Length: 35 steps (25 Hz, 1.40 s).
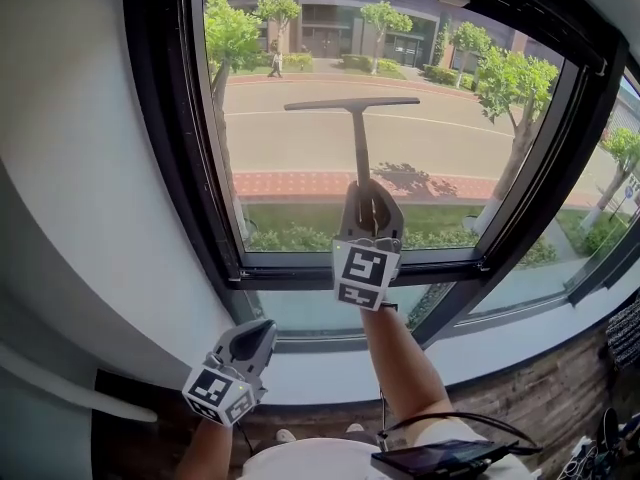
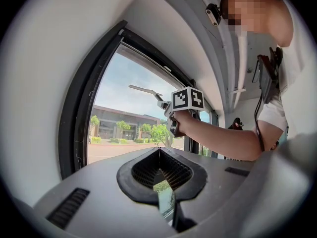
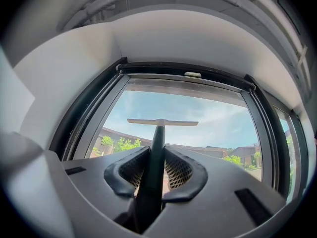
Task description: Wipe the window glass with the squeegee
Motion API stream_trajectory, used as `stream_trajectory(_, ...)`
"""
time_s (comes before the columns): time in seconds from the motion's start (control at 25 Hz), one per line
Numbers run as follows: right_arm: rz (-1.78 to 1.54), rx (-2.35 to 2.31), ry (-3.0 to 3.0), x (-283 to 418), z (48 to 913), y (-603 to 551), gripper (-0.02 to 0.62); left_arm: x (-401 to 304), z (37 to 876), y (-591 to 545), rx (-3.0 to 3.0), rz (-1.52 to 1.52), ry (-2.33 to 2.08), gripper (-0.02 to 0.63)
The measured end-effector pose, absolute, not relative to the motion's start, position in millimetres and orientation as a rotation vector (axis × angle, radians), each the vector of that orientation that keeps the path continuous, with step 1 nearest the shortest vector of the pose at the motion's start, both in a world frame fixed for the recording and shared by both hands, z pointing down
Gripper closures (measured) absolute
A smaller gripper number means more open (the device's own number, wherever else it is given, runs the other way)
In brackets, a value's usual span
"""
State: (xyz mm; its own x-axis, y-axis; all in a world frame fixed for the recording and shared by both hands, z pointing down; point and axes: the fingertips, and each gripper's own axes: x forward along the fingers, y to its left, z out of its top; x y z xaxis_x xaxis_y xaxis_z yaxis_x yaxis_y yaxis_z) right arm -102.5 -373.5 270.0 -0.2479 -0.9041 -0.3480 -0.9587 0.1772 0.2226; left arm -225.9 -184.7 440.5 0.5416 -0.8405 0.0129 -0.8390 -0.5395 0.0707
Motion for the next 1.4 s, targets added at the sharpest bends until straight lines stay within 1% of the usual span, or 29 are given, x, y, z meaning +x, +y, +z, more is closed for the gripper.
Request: stream_trajectory(1.4, 0.38, -1.969, 2.443, -91, 413, -360, 0.497, -224, 454, -185, 2.699, 0.019, -1.411, 0.589)
